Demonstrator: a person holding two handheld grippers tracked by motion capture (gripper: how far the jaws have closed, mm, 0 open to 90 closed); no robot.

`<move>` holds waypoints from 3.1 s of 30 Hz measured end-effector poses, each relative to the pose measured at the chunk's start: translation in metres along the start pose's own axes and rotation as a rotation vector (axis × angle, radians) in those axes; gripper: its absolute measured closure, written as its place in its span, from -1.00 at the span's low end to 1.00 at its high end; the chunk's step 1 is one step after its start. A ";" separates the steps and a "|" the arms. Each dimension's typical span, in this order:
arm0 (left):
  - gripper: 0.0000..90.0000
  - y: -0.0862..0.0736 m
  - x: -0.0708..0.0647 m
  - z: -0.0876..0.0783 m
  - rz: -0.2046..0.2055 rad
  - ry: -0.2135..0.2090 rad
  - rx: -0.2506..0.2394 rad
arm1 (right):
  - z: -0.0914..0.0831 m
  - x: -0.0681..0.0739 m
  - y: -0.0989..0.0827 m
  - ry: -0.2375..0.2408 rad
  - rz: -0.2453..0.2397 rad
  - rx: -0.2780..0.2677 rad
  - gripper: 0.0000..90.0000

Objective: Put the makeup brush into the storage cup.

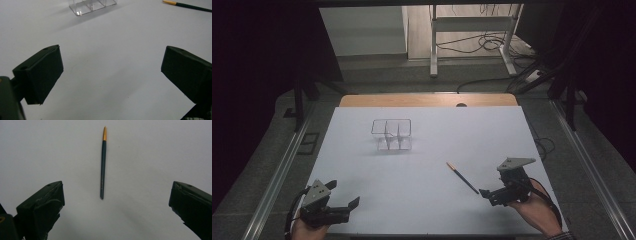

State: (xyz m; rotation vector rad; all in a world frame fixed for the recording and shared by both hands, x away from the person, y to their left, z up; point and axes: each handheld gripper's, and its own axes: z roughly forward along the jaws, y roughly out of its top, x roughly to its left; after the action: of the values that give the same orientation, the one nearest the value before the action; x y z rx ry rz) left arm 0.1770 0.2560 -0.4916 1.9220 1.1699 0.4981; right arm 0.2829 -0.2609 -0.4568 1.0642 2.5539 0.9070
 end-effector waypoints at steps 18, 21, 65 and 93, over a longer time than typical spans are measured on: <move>-0.91 0.000 0.000 0.000 0.002 0.000 0.005 | 0.014 -0.002 0.014 0.004 0.006 0.063 -1.00; -0.91 0.000 0.000 0.000 0.003 -0.001 0.007 | 0.016 -0.002 0.017 0.007 0.005 0.073 -1.00; -0.91 0.000 -0.001 0.001 0.012 0.000 0.008 | 0.049 0.005 0.056 0.000 -0.099 0.182 -0.58; -0.91 0.001 -0.002 0.001 0.019 -0.001 0.010 | 0.069 0.009 0.060 0.003 -0.135 0.252 -0.03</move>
State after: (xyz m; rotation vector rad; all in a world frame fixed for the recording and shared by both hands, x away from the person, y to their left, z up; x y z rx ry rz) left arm 0.1774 0.2540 -0.4915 1.9432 1.1565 0.5016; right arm 0.3395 -0.1901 -0.4730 0.9367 2.7571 0.5644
